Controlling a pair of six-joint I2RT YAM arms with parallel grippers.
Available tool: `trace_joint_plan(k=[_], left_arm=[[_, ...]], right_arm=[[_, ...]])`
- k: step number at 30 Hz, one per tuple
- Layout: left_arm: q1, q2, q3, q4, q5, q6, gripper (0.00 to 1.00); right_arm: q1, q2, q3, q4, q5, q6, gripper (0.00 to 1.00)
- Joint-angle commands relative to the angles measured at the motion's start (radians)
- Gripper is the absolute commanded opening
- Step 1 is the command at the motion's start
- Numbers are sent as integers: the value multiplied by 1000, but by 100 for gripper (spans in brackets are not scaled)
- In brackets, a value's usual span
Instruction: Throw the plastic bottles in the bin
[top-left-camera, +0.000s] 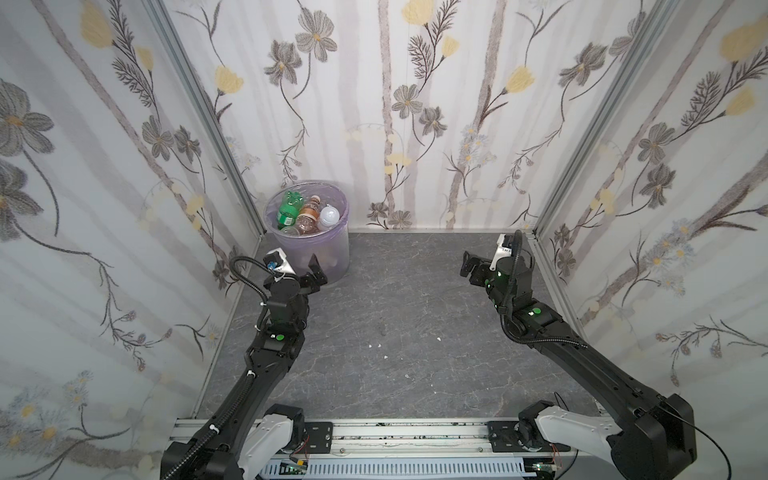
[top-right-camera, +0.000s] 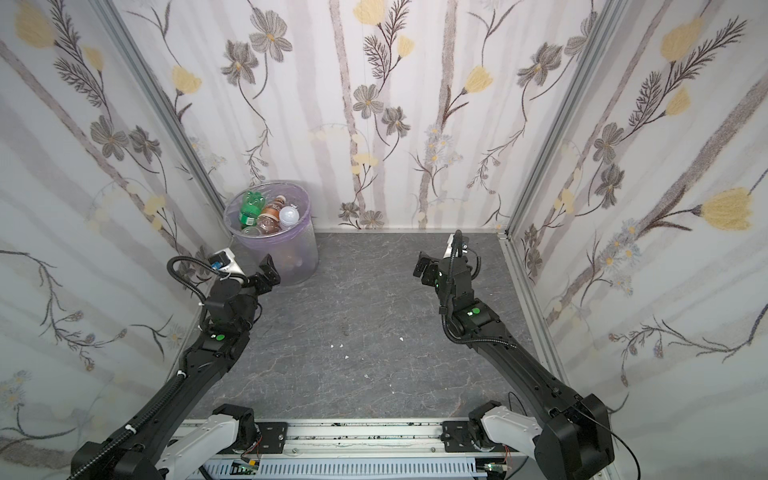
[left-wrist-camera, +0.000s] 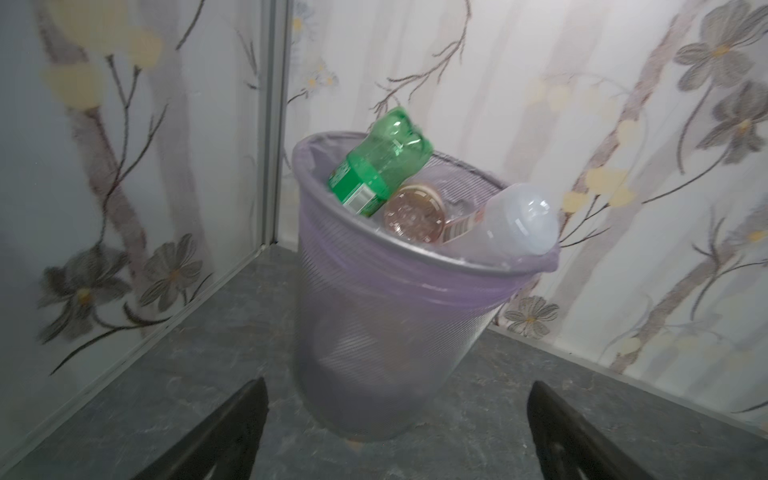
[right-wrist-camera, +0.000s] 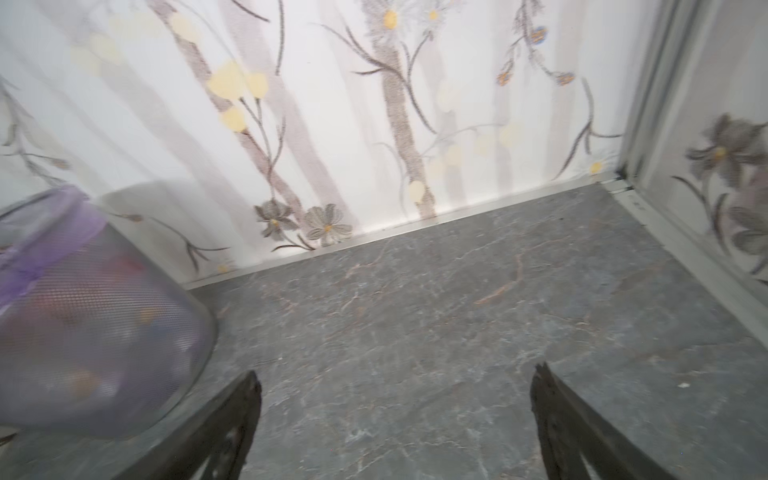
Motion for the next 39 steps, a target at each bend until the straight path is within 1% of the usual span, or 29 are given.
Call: trace_joint_plan(k=[1,5,7,8,9,12,15,16,19,20,21,22,23,24,25,27,30,32,33,35,38,39], left_arm=[[0,-31,-127,149,-244,-23,100],[11,28,-318,406,-287,12,100],[15,91,-392,591,-303,53,100],[25,127,-420,682,-293,72,100],[43,174,-445,770,-263,95,100],[105,296,-445,872,-154,117,100],[152,406,-449,991,-46,83,100],[156,434,-448,1026,3,102,100],[158,549,-448,1142,68,132,100],[159,586,-446,1195,107,152,100],[158,626,-439,1201,153,165,100],[155,674,-422,1248,154,182,100],[157,655,-413,1209,167,179,100],[159,639,-395,1134,163,169,100],[159,650,-376,1125,152,170,100],[161,648,-358,1085,180,180,100],[160,649,-355,1081,182,178,100],[161,648,-354,1081,183,179,100],[161,648,-355,1080,182,179,100],[160,648,-356,1080,183,179,100],[161,647,-355,1081,184,180,100],[161,648,-355,1080,187,182,100]], right_arm=[[-9,-26,-65,98,207,-89,100],[-10,-73,-227,293,247,-157,100],[-11,-90,-303,419,285,-198,100],[-13,-94,-329,459,304,-207,100],[-15,-97,-351,497,322,-227,100],[-28,-102,-402,586,366,-276,100],[-44,-90,-448,684,385,-331,100],[-51,-80,-459,713,391,-345,100],[-89,-44,-475,757,418,-350,100],[-103,-37,-485,774,418,-339,100],[-117,-32,-498,795,402,-332,100],[-127,-28,-509,812,392,-325,100],[-131,-20,-519,832,389,-320,100],[-135,-6,-535,879,381,-331,100],[-136,5,-547,932,377,-354,100],[-137,11,-553,973,358,-373,100],[-151,21,-546,980,347,-400,100],[-153,20,-552,974,350,-456,100],[-158,26,-574,1002,363,-475,100],[-170,31,-634,1085,380,-465,100],[-196,38,-731,1222,329,-440,100],[-200,52,-764,1315,321,-457,100]])
